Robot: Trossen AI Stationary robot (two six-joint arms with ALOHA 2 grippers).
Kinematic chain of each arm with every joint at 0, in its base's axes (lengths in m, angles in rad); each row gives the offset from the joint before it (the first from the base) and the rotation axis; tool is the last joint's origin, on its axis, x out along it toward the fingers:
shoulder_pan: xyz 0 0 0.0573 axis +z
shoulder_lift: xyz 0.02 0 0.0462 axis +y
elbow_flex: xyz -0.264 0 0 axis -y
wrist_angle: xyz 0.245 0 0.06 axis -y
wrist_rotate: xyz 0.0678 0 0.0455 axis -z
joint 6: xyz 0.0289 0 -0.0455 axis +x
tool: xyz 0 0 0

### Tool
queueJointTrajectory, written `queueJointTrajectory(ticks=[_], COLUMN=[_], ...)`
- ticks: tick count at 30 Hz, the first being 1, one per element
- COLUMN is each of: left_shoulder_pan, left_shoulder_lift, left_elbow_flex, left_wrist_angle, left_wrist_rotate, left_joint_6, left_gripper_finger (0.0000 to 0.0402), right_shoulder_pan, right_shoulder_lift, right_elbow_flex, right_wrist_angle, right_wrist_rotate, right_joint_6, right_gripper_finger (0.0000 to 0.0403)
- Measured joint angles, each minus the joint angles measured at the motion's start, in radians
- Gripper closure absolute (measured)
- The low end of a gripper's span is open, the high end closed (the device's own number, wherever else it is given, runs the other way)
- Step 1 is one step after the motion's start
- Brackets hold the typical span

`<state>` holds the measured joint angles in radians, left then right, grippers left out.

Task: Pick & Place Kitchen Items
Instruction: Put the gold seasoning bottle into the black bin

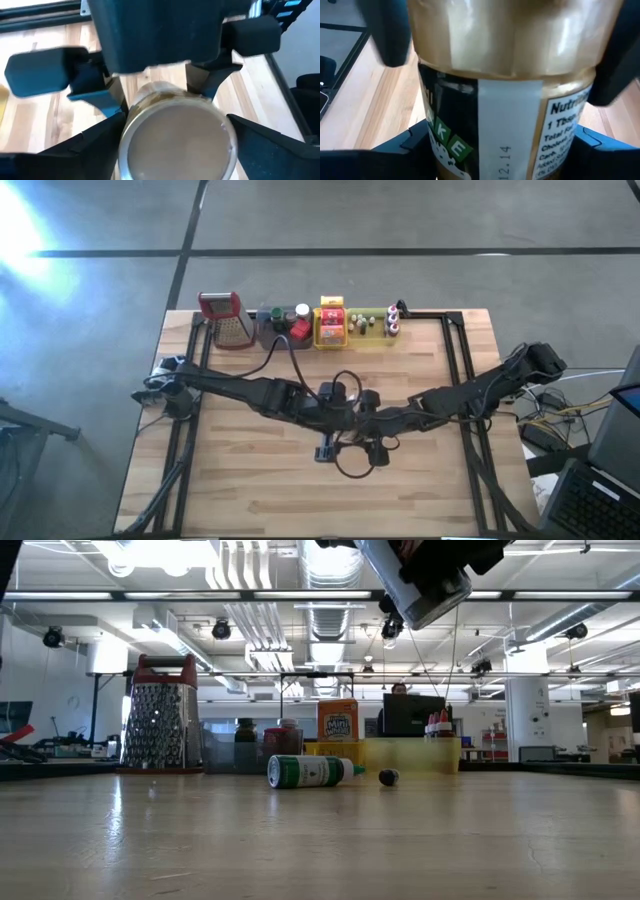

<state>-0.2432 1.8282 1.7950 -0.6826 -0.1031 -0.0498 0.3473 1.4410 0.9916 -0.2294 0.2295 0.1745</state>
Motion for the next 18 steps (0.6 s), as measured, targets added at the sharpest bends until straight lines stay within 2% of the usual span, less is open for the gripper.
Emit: queueJointTrajectory(ticks=[7,13,18], left_shoulder_pan=[0.000,0.000,0.000], left_shoulder_lift=[0.000,0.000,0.000], left_elbow_flex=[-0.003,-0.010,-0.010], left_wrist_angle=[-0.013,-0.034,-0.040], left_wrist_rotate=[-0.022,-0.016,-0.018], left_joint_6=[0.001,-0.005,-0.006], left_gripper_finger=[0.0115,0.0117,0.0117], right_shoulder_pan=[0.000,0.000,0.000], right_shoulder_lift=[0.000,0.001,0.001], right_elbow_flex=[-0.001,-0.001,-0.001], right_wrist_angle=[0.001,0.004,0.006], right_wrist_rotate=[-0.003,-0.002,-0.002], right_joint_6=[-0.004,-0.021,-0.031], right_gripper_finger=[0.0135,0.0109,0.0111])
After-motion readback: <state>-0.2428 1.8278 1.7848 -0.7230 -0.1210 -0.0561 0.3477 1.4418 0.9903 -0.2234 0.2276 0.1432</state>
